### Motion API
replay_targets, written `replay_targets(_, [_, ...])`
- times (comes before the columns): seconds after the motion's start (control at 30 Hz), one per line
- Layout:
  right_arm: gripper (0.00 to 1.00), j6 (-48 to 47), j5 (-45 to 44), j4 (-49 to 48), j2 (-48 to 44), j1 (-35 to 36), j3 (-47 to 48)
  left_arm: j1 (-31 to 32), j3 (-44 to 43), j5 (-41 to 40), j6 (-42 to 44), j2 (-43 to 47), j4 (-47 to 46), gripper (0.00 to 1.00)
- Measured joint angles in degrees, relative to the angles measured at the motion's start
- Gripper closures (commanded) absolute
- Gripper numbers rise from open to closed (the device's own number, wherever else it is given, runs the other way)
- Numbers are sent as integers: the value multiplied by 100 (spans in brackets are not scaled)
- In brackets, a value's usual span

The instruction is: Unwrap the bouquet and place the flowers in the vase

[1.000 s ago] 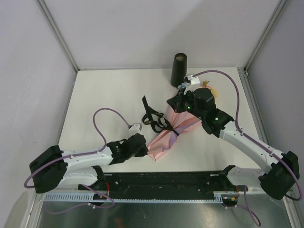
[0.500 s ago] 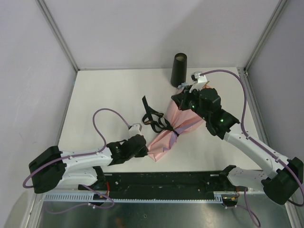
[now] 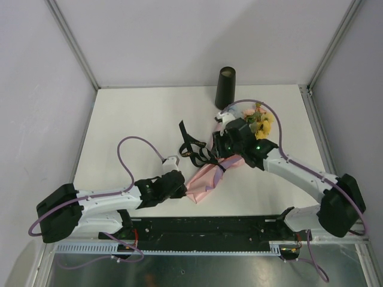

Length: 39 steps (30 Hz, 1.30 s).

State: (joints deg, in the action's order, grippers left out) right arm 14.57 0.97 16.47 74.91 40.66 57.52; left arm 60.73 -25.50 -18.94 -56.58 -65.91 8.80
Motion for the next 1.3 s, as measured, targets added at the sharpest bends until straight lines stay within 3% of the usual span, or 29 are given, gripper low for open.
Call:
replay_targets(0.47, [61,-282,291,426,1191,46,-131,20,-2,-37,0,35,35,100])
replay_targets(0.63, [94,-275,179,428,1274,48,-131,28,-2,-39,0,37,39,100])
replay_targets(0.7, [99,-282,118,415,1270,46,-131,28,-2,-39,0,35,39,100])
replay_targets(1.03, [100,-192,179,302,695,-48,-146,28,-4,-85,-42,28,50,100])
replay_targets(1.3, [100,157,1360,-214,675,-452,-450,28,-11,-116,-42,17,90,100])
